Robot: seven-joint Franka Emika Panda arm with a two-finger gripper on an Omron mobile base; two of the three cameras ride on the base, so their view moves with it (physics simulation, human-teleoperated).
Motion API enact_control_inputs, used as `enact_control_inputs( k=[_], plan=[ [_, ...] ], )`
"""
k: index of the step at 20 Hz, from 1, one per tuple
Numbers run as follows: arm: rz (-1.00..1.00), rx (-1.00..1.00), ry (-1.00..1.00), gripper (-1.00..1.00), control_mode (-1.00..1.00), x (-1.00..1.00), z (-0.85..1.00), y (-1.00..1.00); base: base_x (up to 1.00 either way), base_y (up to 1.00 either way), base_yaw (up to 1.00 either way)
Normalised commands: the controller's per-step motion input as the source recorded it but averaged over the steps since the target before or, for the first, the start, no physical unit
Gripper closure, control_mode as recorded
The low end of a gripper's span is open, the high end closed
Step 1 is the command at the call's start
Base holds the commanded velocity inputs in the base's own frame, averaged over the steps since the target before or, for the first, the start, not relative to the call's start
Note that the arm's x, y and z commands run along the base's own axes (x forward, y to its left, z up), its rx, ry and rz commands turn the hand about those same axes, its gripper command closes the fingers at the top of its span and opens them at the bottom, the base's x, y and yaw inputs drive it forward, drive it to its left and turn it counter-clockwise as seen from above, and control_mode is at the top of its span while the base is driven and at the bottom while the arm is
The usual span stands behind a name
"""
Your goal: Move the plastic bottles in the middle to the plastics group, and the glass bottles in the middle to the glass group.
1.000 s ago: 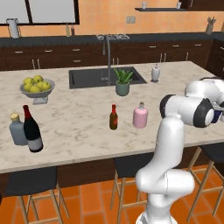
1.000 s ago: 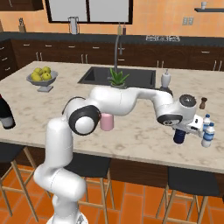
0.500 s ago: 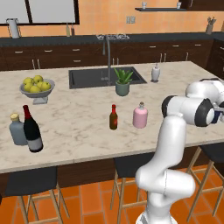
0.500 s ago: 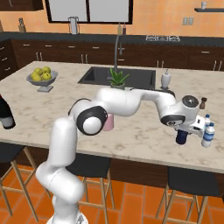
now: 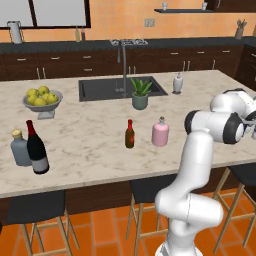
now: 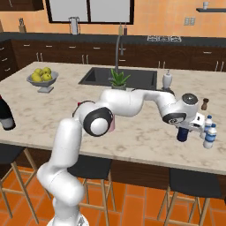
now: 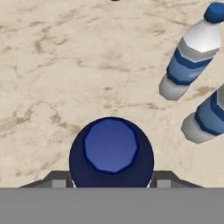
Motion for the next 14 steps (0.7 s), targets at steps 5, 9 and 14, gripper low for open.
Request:
enact_control_inputs(
  k=[5, 9, 14],
  plan=[
    [0.0, 0.0, 0.0, 1.0, -1.0, 0.0, 0.0, -0.23, 0.0, 0.0, 0.0],
    [0.0, 0.0, 0.0, 1.0, -1.0, 0.0, -0.22, -0.08, 0.0, 0.0, 0.0],
    [0.0, 0.0, 0.0, 1.0, -1.0, 0.0, -0.52, 0.0, 0.0, 0.0, 0.0]
  ],
)
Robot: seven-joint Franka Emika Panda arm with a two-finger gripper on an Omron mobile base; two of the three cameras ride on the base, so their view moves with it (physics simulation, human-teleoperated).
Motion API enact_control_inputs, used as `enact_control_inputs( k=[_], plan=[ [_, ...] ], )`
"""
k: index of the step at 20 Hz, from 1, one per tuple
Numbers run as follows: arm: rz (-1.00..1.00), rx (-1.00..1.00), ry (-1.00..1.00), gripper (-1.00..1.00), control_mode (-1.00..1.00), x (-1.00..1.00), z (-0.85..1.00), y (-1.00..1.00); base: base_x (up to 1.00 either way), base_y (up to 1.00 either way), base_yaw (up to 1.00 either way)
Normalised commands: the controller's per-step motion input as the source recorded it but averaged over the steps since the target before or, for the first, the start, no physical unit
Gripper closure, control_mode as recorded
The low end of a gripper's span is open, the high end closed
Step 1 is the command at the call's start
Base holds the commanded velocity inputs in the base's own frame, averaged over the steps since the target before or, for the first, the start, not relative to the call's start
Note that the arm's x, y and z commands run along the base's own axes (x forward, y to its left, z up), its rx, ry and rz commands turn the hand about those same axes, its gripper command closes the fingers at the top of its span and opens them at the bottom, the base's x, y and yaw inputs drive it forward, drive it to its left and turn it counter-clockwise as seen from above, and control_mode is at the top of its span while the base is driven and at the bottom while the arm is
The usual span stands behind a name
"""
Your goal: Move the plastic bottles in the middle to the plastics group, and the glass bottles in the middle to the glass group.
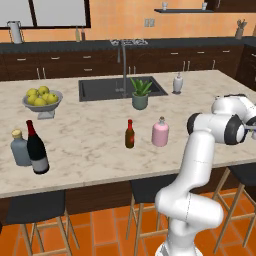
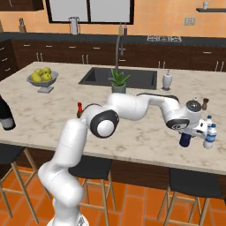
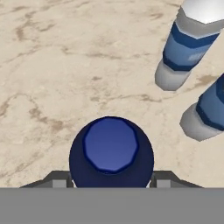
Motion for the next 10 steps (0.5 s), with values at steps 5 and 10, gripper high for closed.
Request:
enact_control_inputs(
  k=[5, 10],
  plan=[
    [0.0, 0.0, 0.0, 1.0, -1.0, 0.03, -0.15, 0.0, 0.0, 0.0, 0.0],
    [0.0, 0.0, 0.0, 1.0, -1.0, 0.42, 0.0, -0.01, 0.0, 0.0, 0.0]
  ],
)
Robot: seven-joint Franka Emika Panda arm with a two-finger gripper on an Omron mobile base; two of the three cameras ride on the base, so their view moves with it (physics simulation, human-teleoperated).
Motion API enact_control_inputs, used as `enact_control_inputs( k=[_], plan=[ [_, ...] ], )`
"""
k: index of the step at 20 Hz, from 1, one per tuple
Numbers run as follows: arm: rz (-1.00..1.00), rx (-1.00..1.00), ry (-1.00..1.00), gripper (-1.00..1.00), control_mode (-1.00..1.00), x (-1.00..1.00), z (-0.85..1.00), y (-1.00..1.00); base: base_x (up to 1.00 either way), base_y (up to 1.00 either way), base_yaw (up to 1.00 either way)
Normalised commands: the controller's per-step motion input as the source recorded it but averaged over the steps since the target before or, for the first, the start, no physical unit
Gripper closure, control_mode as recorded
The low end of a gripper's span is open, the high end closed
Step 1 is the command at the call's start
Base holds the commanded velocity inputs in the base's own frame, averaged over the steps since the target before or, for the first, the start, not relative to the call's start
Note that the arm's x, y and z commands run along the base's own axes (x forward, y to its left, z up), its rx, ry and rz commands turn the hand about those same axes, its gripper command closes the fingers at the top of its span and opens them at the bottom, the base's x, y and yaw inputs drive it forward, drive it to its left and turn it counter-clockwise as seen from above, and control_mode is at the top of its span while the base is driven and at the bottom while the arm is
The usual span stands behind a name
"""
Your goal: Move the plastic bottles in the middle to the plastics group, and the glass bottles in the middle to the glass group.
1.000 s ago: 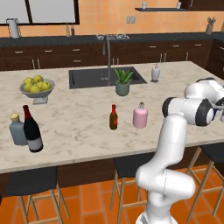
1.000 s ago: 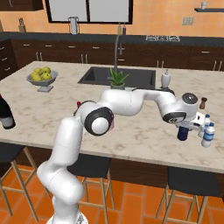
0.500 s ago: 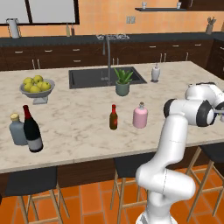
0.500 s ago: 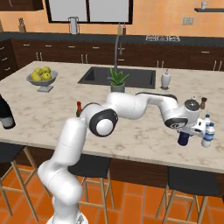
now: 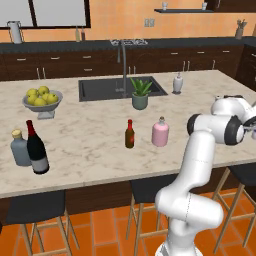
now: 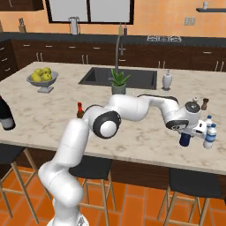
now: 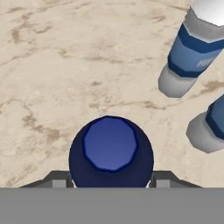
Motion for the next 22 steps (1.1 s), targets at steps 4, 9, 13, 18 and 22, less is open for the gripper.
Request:
enact_control_inputs(
  k=[4, 9, 13, 18, 22],
  plan=[
    [0.0, 0.0, 0.0, 1.0, -1.0, 0.39, 0.0, -0.09, 0.0, 0.0, 0.0],
    [0.0, 0.0, 0.0, 1.0, -1.0, 0.03, -0.18, -0.22, 0.0, 0.0, 0.0],
    [0.0, 0.0, 0.0, 1.0, -1.0, 0.0, -0.51, 0.0, 0.0, 0.0, 0.0],
    [0.0, 0.0, 0.0, -1.0, -1.0, 0.0, 0.0, 0.02, 0.0, 0.0, 0.0],
    [0.0, -0.01, 0.0, -1.0, -1.0, 0.0, 0.0, 0.08, 0.0, 0.0, 0.0]
  ],
)
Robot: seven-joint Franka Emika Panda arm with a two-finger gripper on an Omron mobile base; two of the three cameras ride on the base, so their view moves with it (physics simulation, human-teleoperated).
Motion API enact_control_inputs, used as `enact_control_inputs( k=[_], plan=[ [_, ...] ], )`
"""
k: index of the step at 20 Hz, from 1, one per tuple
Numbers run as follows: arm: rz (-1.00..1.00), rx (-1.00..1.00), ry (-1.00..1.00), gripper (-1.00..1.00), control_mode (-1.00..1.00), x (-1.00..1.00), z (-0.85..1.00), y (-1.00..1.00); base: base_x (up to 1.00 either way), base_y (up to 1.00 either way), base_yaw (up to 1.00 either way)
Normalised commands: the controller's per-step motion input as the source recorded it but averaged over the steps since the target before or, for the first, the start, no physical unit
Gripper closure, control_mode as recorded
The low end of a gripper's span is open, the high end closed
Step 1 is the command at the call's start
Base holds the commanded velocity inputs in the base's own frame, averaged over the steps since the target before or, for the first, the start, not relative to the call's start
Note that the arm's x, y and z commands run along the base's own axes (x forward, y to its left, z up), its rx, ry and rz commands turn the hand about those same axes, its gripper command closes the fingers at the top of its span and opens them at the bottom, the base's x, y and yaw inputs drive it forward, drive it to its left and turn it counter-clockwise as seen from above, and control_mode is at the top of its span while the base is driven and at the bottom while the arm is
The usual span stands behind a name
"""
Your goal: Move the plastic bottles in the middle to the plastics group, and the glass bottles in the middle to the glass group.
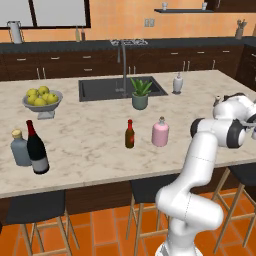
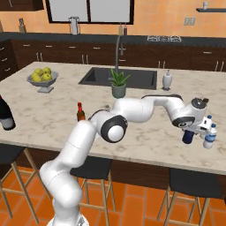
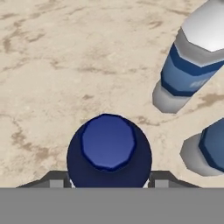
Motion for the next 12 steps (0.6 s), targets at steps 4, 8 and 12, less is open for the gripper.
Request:
enact_control_inputs(
  k=[4, 8, 12],
  plan=[
    [0.0, -0.03, 0.0, -1.0, -1.0, 0.0, 0.0, 0.18, 0.0, 0.0, 0.0],
    [0.0, -0.01, 0.0, -1.0, -1.0, -0.02, 0.06, 0.18, 0.0, 0.0, 0.0],
    [0.0, -0.01, -0.01, -1.0, -1.0, -0.41, 0.51, 0.1, 0.0, 0.0, 0.0]
  ],
)
